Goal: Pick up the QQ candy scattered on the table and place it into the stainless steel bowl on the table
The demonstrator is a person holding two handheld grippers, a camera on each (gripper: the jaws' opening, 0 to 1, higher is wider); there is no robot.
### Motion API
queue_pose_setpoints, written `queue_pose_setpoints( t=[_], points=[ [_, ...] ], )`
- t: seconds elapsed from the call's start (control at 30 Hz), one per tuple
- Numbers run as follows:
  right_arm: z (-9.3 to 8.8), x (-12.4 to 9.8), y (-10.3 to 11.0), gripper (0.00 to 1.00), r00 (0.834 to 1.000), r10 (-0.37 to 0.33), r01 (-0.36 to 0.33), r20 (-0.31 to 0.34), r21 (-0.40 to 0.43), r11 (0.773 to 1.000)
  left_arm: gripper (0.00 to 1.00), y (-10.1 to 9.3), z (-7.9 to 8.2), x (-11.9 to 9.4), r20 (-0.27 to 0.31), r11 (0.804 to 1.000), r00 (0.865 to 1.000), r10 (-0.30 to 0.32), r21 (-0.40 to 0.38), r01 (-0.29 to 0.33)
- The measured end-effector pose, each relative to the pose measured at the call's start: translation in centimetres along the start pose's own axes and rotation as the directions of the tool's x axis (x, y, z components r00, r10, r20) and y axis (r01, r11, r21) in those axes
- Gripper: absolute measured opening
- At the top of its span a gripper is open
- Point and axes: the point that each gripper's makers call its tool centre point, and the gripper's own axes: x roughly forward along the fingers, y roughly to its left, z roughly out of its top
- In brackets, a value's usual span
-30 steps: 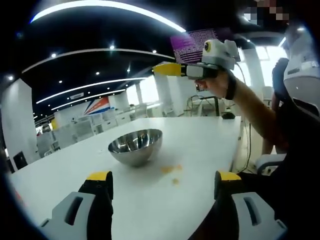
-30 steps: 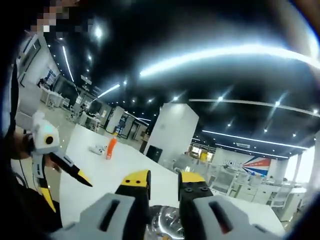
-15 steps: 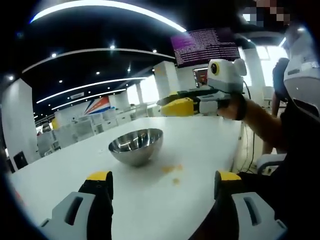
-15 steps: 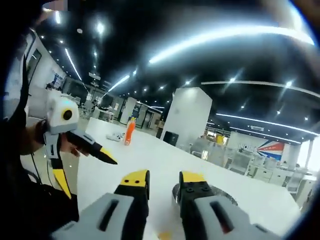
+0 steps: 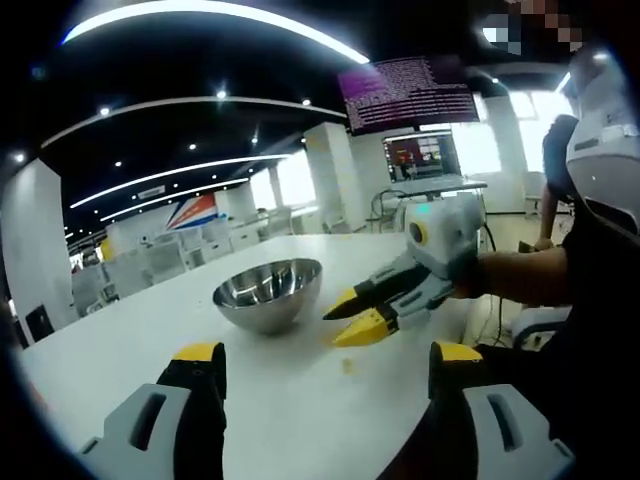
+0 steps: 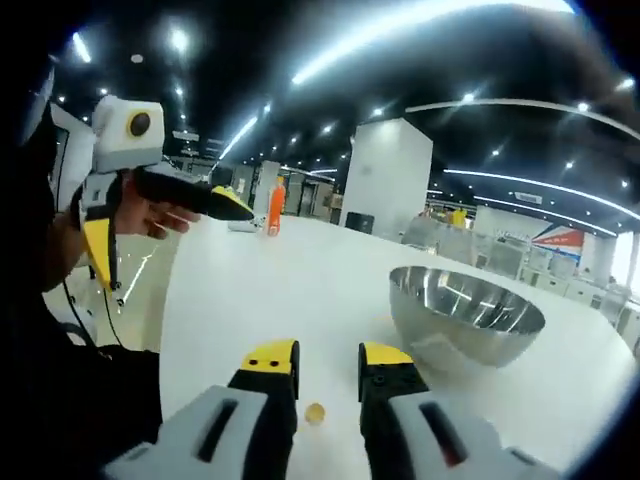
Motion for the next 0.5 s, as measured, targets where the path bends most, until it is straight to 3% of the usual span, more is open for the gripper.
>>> queue_pose_setpoints(
  t=[0.27, 0.5],
  points=[
    [-2.8, 0.7, 1.1, 0.23, 0.998, 0.025, -0.024, -0.059, 0.02, 1.0, 0.84, 0.1, -0.1, -0.1, -0.005, 1.0, 1.0, 0.002, 0.0, -0.002],
    [-3.4, 0.4, 1.2, 0.22, 0.997, 0.019, -0.019, -0.078, 0.006, 1.0, 0.84, 0.0, -0.1, -0.1, -0.006, 1.0, 1.0, 0.001, 0.002, -0.001]
  ],
)
